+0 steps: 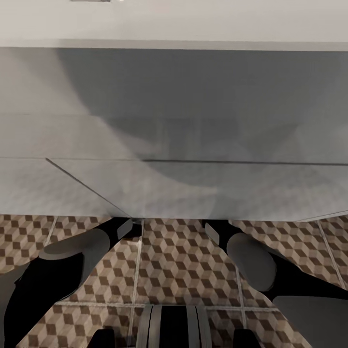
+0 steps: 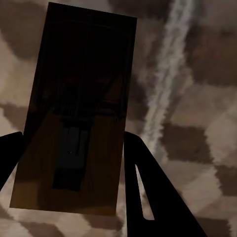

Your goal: Take the four mousetraps from the cabinet in the bathroom and place them on the bathroom floor. Make sure all four end up on the same floor surface, and ensure that at least two of them are either under or directly next to the same bathroom sink.

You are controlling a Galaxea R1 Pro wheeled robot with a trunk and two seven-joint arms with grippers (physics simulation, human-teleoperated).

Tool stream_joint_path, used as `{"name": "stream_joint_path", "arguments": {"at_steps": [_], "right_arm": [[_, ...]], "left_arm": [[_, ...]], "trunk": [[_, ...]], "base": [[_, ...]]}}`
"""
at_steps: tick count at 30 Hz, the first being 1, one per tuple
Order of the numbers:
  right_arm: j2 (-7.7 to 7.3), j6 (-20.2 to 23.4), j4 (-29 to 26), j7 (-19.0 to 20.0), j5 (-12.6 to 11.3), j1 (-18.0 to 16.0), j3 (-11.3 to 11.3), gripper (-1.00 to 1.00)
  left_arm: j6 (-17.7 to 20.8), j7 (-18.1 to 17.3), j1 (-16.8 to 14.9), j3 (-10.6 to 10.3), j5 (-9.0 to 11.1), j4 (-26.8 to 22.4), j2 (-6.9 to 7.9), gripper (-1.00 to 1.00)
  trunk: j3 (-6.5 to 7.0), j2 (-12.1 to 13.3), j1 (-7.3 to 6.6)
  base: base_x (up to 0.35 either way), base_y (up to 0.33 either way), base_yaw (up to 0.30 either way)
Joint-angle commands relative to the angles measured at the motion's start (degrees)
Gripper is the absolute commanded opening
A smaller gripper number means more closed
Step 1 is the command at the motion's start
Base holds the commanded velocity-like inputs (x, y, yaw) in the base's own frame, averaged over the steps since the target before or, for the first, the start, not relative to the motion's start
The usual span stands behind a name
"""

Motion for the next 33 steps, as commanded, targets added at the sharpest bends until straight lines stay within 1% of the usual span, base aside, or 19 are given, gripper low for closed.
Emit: {"name": "stream_joint_path", "arguments": {"at_steps": [1,14,18,33], "right_arm": [[0.04,0.41,-0.20,0.02,0.43,-1.79,-0.45,-1.00],[0.04,-0.11,-0.50,0.02,0.43,-1.79,-0.44,-1.00],[0.04,-0.77,-0.46,0.02,0.43,-1.79,-0.44,-1.00],[0.04,-0.94,-0.37,0.03,0.54,-1.79,-0.41,-1.00]], "left_arm": [[0.15,0.27,-1.15,-0.29,0.49,-0.08,0.02,-1.00],[0.15,0.27,-1.15,-0.24,0.49,-0.13,0.02,-1.00],[0.15,0.27,-1.15,-0.24,0.49,-0.16,-0.06,-1.00],[0.09,0.27,-1.15,-0.22,0.49,-0.13,0.02,-1.00]], "trunk": [[-0.11,-0.01,-0.01],[-1.09,-0.01,-0.01],[-1.16,-0.01,-0.01],[-1.18,-0.01,-0.01]], "base": [[0.000,0.000,0.000],[0.000,0.000,0.000],[0.000,0.000,0.000],[0.000,0.000,0.000]]}}
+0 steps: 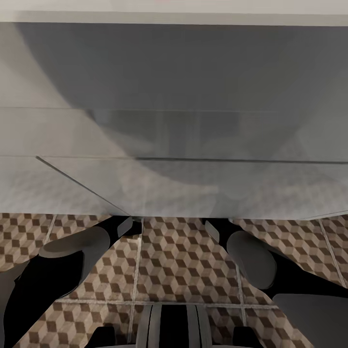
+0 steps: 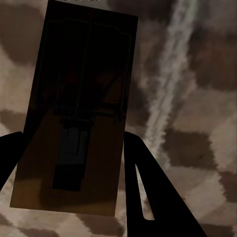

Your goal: Take the four mousetraps from the cabinet in the bathroom and place them on the bathroom floor. Make sure all four end up on the same floor surface, and ensure that at least two of them are either under or directly next to the same bathroom sink.

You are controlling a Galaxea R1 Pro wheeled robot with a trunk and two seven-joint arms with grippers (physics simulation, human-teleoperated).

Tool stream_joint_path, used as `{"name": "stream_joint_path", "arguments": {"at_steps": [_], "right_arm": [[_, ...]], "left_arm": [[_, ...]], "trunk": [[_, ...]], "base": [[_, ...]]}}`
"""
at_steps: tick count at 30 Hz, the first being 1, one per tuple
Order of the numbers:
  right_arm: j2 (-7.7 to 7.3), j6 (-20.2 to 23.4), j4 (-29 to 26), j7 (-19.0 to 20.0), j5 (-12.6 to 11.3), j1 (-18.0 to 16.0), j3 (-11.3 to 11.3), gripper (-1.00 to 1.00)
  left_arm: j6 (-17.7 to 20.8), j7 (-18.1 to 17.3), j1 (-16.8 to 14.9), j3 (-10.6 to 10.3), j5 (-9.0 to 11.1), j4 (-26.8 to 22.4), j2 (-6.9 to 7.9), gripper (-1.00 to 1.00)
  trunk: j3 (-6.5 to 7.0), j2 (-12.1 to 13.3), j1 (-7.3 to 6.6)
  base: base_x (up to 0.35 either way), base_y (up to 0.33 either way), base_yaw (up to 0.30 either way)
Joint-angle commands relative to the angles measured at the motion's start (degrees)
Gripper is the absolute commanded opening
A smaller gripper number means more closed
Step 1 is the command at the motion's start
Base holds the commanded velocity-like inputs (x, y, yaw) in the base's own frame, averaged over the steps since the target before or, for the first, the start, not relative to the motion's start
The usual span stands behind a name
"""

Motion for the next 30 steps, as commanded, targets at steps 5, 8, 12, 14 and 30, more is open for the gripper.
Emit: {"name": "stream_joint_path", "arguments": {"at_steps": [5,8,12,14,30], "right_arm": [[0.04,0.38,-0.11,0.05,0.56,-1.04,-0.22,-1.00],[0.04,0.37,-0.11,0.05,0.57,-1.04,-0.21,-1.00],[0.04,0.37,-0.12,0.06,0.58,-1.04,-0.19,-1.00],[0.04,0.37,-0.10,0.07,0.58,-1.04,-0.20,-1.00],[0.04,-1.00,-0.03,0.06,0.58,-1.04,-0.21,-1.00]], "left_arm": [[0.09,0.27,-0.33,-0.02,0.68,-0.05,0.03,-1.00],[0.08,0.25,-0.33,-0.06,0.68,-0.04,0.03,-1.00],[0.08,0.25,-0.33,-0.07,0.68,-0.04,0.13,-1.00],[0.05,0.26,-0.33,-0.08,0.68,-0.04,0.23,-1.00],[-0.44,0.20,-0.27,0.00,0.68,-0.06,0.42,-1.00]], "trunk": [[-0.01,-0.01,0.00],[-0.01,-0.01,0.00],[-0.01,-0.01,0.00],[-0.01,-0.01,0.00],[-0.01,-0.01,0.00]], "base": [[0.000,0.000,0.000],[0.000,0.000,0.000],[0.000,0.000,0.000],[0.000,0.000,0.000],[0.000,0.000,0.000]]}}
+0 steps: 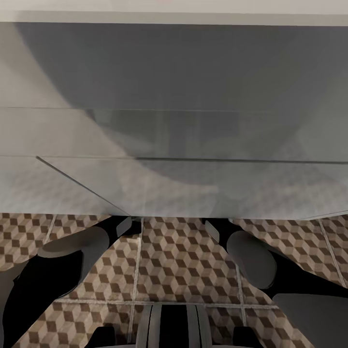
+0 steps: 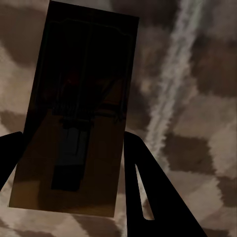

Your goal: Take the four mousetraps from the cabinet in the bathroom and place them on the bathroom floor. Make sure all four end up on the same floor surface, and ensure that at least two of them are either under or directly next to the same bathroom sink.

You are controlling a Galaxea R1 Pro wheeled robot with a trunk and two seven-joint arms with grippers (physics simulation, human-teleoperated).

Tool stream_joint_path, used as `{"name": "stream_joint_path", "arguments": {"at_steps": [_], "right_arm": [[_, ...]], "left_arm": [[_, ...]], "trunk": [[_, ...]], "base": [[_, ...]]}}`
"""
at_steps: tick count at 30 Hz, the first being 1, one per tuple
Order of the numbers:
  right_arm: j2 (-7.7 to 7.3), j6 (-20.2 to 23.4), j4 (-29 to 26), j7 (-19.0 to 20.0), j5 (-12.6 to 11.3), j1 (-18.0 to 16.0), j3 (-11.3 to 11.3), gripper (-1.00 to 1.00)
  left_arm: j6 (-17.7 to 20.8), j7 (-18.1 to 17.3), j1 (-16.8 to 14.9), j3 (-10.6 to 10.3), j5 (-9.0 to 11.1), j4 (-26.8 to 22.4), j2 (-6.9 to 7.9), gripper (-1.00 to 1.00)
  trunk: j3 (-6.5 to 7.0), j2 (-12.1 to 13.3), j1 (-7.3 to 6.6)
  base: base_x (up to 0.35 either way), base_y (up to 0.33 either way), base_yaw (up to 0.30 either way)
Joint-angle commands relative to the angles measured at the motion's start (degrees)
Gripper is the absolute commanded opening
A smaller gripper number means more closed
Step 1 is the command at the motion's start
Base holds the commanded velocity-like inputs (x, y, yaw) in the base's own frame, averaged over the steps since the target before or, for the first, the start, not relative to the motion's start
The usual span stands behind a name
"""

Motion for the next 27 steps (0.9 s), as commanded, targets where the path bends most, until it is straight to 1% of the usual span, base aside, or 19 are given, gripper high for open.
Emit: {"name": "stream_joint_path", "arguments": {"at_steps": [1,6,10,13,27], "right_arm": [[0.04,0.22,-0.13,0.03,0.58,-1.01,-0.12,-1.00],[0.04,-0.09,-0.20,0.01,0.60,-1.01,-0.12,-1.00],[0.04,-0.16,-0.24,0.01,0.66,-1.01,-0.12,-1.00],[0.04,-0.15,-0.28,-0.02,0.66,-1.01,-0.12,-1.00],[0.04,-0.29,-0.39,0.05,0.67,-1.01,-0.11,-1.00]], "left_arm": [[0.18,0.31,-0.26,-0.80,-0.02,-0.05,-0.06,-1.00],[-0.32,0.30,-0.24,-0.80,-0.02,-0.13,-0.33,-1.00],[-3.02,0.30,-0.24,-0.77,-0.02,-0.24,-0.39,-1.00],[-3.92,0.32,-0.24,-0.79,-0.02,-0.32,-0.40,-1.00],[-4.48,0.30,-0.24,-0.80,-0.02,-0.38,-0.33,-1.00]], "trunk": [[-0.01,-0.01,-0.01],[-0.01,-0.01,-0.01],[-0.01,-0.01,-0.01],[-0.01,-0.01,-0.01],[-0.01,-0.01,-0.01]], "base": [[0.000,0.000,0.000],[0.000,0.000,0.000],[0.000,0.000,0.000],[0.000,0.000,0.000],[0.000,0.000,0.000]]}}
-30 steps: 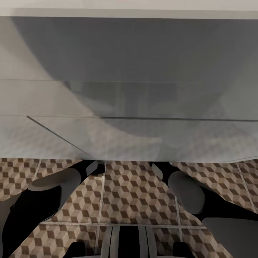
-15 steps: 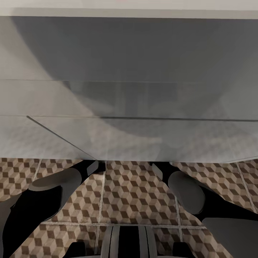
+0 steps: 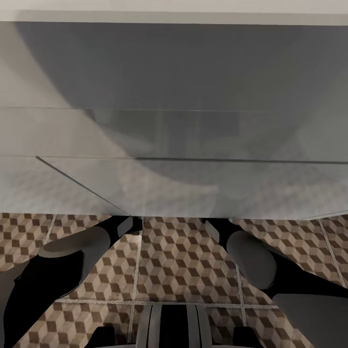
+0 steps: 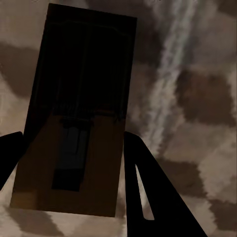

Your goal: Take the four mousetraps from the cabinet in the bathroom and place them on the bathroom floor. Make sure all four end up on the same floor surface, and ensure that at least two of them are either under or directly next to the same bathroom sink.

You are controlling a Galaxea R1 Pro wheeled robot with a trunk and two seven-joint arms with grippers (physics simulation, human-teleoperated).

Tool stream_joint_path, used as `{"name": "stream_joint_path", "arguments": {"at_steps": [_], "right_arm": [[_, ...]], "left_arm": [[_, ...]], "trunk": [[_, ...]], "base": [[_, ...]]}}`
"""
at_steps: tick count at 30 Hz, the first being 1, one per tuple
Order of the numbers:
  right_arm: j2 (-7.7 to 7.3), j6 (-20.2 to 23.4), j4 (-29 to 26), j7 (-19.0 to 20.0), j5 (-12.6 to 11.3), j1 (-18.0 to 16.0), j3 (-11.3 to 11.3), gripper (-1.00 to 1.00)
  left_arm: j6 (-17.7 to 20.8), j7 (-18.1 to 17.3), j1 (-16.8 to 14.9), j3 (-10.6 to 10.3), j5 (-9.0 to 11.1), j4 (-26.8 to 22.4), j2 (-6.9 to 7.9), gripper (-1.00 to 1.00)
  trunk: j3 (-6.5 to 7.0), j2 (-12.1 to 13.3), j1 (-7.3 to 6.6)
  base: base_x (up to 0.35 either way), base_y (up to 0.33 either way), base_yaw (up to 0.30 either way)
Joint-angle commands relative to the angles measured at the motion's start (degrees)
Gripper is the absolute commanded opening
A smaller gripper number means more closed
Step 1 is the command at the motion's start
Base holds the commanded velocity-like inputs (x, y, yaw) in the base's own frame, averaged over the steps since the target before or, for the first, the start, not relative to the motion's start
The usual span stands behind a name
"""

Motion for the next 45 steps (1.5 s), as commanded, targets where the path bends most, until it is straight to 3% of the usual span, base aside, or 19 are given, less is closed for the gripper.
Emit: {"name": "stream_joint_path", "arguments": {"at_steps": [1,10,45], "right_arm": [[0.04,0.42,-0.16,0.01,0.42,-1.08,-0.38,-1.00],[0.04,-1.99,-0.16,0.01,0.42,-1.08,-0.31,-1.00],[0.04,-1.88,0.00,0.01,0.42,-2.31,-0.21,-1.00]], "left_arm": [[-0.02,0.34,-0.22,-0.37,0.44,-0.07,0.07,-1.00],[-5.27,0.11,-0.22,-0.37,0.44,0.08,0.43,-1.00],[-5.58,0.16,-1.79,-0.46,0.44,0.26,0.44,-1.00]], "trunk": [[-0.01,-0.02,-0.02],[-0.01,-0.02,-0.02],[-0.01,-0.02,-0.02]], "base": [[0.000,0.000,0.000],[0.000,0.000,0.000],[0.000,0.000,0.000]]}}
